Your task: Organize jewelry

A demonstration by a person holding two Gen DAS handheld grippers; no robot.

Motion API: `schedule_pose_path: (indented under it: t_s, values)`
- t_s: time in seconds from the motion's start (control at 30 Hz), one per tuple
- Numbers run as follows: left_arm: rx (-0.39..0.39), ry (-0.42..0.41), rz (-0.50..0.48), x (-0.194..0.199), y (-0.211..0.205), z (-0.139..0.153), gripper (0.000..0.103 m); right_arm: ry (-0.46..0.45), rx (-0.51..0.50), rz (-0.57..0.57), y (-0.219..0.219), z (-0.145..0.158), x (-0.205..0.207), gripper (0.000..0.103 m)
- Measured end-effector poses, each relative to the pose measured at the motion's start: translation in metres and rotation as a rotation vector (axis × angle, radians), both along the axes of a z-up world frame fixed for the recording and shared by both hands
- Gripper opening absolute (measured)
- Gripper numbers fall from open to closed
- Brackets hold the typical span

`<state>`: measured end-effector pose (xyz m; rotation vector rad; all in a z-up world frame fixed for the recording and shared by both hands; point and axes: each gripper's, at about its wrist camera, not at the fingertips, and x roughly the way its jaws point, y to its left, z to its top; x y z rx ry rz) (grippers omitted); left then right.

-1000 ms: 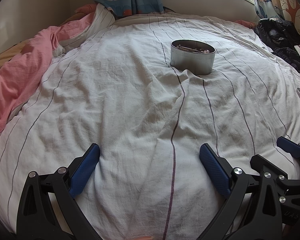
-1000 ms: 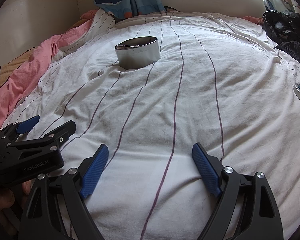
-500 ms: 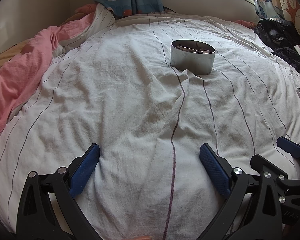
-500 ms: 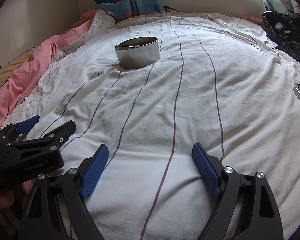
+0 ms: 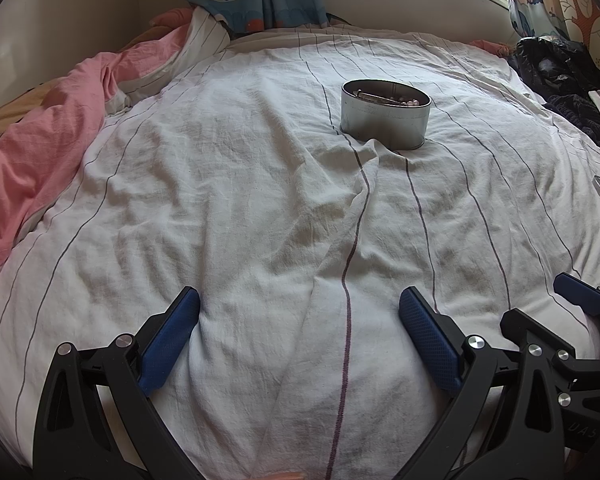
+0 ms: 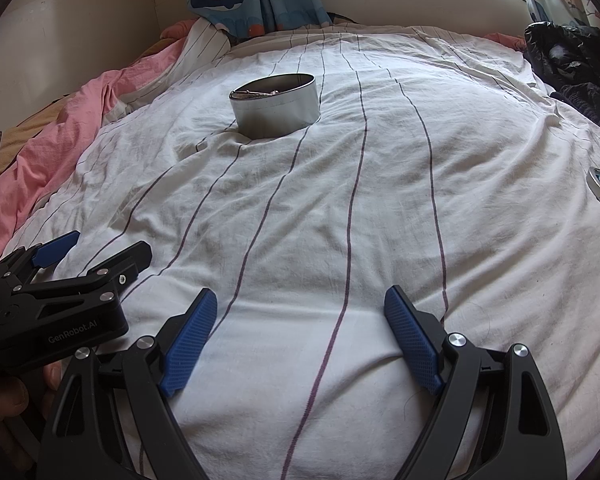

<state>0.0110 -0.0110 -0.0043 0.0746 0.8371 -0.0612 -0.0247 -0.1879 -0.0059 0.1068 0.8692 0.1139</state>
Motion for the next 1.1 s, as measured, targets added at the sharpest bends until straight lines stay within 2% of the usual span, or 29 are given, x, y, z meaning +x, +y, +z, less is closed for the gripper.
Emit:
schedule_pose_path:
  t_s: [0.33, 0.67, 1.1]
  values:
    - [-0.001, 0.0, 0.0, -0.0003, 0.0003, -0.0001, 0.096, -0.017, -0.002, -0.01, -0.0005, 0.0027, -0.0016, 0.082]
    - [-0.002, 0.0, 0.0, -0.0004, 0.0007, 0.0, 0.096, -0.071, 0.012, -0.077, -0.0081, 0.0082, -0.0075, 0.084]
    - [0.0, -0.001, 0.0, -0.0004, 0.0006, 0.0, 0.096, -0.041, -0.009, -0.074, -0.0054, 0.0047, -0.0031, 0.086]
